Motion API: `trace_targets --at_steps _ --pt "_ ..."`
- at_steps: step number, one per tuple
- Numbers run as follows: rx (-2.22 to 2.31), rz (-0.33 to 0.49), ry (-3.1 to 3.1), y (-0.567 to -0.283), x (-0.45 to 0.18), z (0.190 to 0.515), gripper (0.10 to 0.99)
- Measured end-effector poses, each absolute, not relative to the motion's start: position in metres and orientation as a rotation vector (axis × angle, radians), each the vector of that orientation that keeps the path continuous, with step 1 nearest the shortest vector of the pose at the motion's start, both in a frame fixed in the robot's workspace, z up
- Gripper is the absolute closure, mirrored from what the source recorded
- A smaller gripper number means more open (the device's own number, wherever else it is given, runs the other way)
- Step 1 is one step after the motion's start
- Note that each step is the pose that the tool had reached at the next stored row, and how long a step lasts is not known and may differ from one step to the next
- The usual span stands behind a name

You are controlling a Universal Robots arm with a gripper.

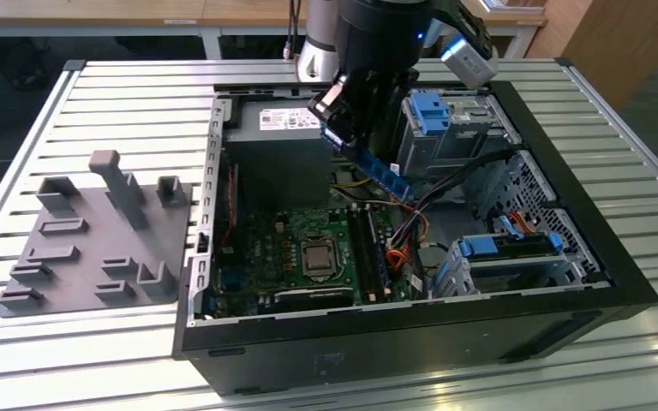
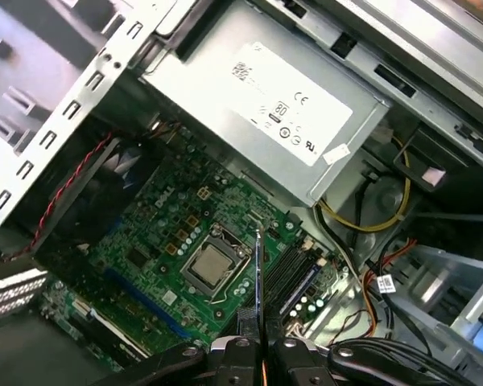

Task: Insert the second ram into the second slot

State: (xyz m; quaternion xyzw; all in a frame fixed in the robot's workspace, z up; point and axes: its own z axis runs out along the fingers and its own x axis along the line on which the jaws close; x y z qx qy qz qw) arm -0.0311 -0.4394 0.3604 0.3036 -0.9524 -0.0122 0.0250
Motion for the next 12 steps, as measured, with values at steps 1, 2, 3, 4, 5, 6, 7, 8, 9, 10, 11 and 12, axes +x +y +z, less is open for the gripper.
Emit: trace_targets --at_steps 1,2,3,4,5,6,7,8,9,10,11,12 --pt "0.912 -0.038 -2.954 -0.4394 -0.0311 0.3601 0.945" --pt "0.886 -0.039 -2.962 -0.4394 -0.0311 0.3597 0.945" --pt "0.859 -0.04 -2.97 -0.4394 -0.0311 0.3593 0.945" --pt "0.833 -0.041 -2.978 -0.4394 -0.0311 0.359 0.945" --pt "0.806 -0.041 -2.986 -0.4394 -0.0311 0.3586 0.945" --pt "0.777 -0.042 -2.993 -0.4394 -0.0311 0.3583 0.945" --pt "0.751 -0.043 -3.0 -0.4394 -0.0311 0.3579 0.945" --pt "0.724 -0.043 -3.007 -0.4393 -0.0311 0.3574 0.945" --pt "0.697 -0.044 -3.014 -0.4393 -0.0311 0.357 0.945" --pt "0.669 -0.045 -3.02 -0.4393 -0.0311 0.3566 0.945" --pt "0.642 -0.045 -3.027 -0.4394 -0.0311 0.3562 0.945" --pt "0.615 -0.046 -3.032 -0.4394 -0.0311 0.3559 0.945"
